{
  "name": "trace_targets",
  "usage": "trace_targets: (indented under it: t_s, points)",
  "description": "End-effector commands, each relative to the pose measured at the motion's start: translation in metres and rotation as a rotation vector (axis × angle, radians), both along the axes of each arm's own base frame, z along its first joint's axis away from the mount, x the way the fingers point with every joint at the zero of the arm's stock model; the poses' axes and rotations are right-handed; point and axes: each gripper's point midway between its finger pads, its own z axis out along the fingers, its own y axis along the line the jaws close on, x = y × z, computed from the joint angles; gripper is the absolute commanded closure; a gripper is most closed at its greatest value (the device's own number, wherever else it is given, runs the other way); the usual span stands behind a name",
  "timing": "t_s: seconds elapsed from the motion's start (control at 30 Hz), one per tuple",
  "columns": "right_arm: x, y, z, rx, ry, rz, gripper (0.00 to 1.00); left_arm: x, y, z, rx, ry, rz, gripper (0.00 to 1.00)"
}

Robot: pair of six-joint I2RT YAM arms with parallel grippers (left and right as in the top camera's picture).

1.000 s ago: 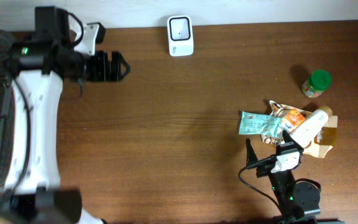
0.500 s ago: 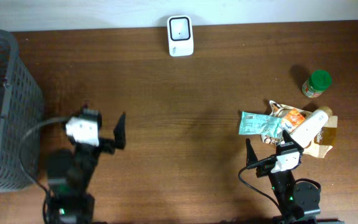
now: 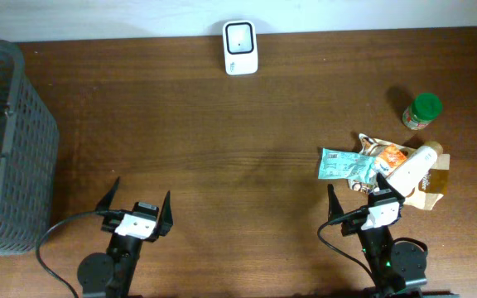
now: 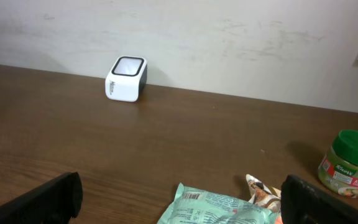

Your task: Scan the item barcode

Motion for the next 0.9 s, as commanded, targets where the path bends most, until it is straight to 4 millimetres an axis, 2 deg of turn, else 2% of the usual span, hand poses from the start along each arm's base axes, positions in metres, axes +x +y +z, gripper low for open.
trace_targets:
  t_s: [0.0,0.87]
  points:
    - [-0.0003,0.0019,-0.0023,0.001,0.002,0.009,0.02,-0.0005,0.0056,-0.014,0.028,-0.01,0.024,0.01]
    - [-0.0003,0.0019,-0.0023,0.001,0.002,0.009,0.02,-0.0014,0.0054,-0.0167,0.027,-0.004,0.023,0.01]
